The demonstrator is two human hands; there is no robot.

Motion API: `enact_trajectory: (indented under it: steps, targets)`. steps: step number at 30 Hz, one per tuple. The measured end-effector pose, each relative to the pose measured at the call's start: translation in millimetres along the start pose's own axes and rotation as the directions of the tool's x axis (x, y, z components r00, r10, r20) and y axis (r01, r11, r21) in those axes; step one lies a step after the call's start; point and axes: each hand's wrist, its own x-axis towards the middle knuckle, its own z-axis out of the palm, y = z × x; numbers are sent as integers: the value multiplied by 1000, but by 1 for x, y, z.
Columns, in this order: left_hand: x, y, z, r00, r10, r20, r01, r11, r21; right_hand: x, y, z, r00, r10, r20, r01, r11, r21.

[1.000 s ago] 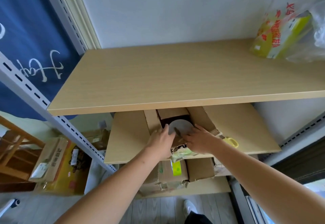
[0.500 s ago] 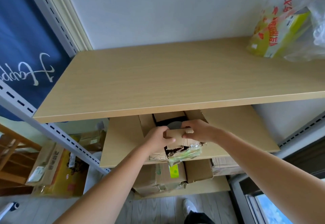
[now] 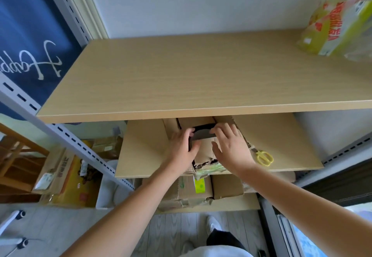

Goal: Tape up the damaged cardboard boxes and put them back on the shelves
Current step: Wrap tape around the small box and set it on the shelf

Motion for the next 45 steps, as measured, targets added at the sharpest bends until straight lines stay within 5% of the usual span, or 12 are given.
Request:
enact_trajectory:
  steps: [2, 4, 6, 7, 10, 11, 14, 22, 30, 38, 40, 45]
  targets:
    - [-14, -9, -4, 941, 104, -322, -79, 993, 91, -24, -16, 3, 975, -175, -134, 185, 981, 62]
    - [-31, -20, -3, 831, -137, -539, 116, 991, -72, -51, -29, 16, 972, -229, -54, 233, 968, 94]
    - [-51, -34, 10, 693, -467, -549, 361, 884, -297, -78, -37, 36, 982, -86, 166, 74, 994, 75]
    - [-61, -42, 19, 639, -592, -492, 483, 806, -343, -87, -40, 47, 942, 75, 328, -84, 996, 13]
    - [-90, -68, 55, 554, -825, -111, 778, 561, -282, -101, -36, 88, 598, 374, 708, -474, 878, -64]
    - [-97, -75, 68, 522, -852, 40, 822, 490, -289, -100, -33, 98, 523, 395, 755, -572, 820, -33]
    - [-104, -85, 95, 443, -823, 356, 887, 346, -305, -94, -30, 117, 450, 488, 748, -837, 523, 162]
    - [-69, -82, 146, 410, -775, 481, 911, 319, -263, -54, -15, 135, 416, 556, 719, -885, 429, 180]
    - [-56, -73, 169, 475, -800, 366, 861, 337, -382, -32, -4, 129, 473, 697, 539, -838, 545, 30]
    - [-71, -63, 153, 518, -685, 513, 831, 259, -493, -71, -18, 126, 436, 765, 474, -848, 525, -68]
    - [-71, -53, 144, 496, -690, 527, 824, 180, -538, -75, -22, 127, 406, 689, 600, -888, 453, 80]
    - [-64, -41, 123, 437, -701, 564, 854, 126, -505, -65, -32, 132, 233, 577, 783, -963, 23, 269]
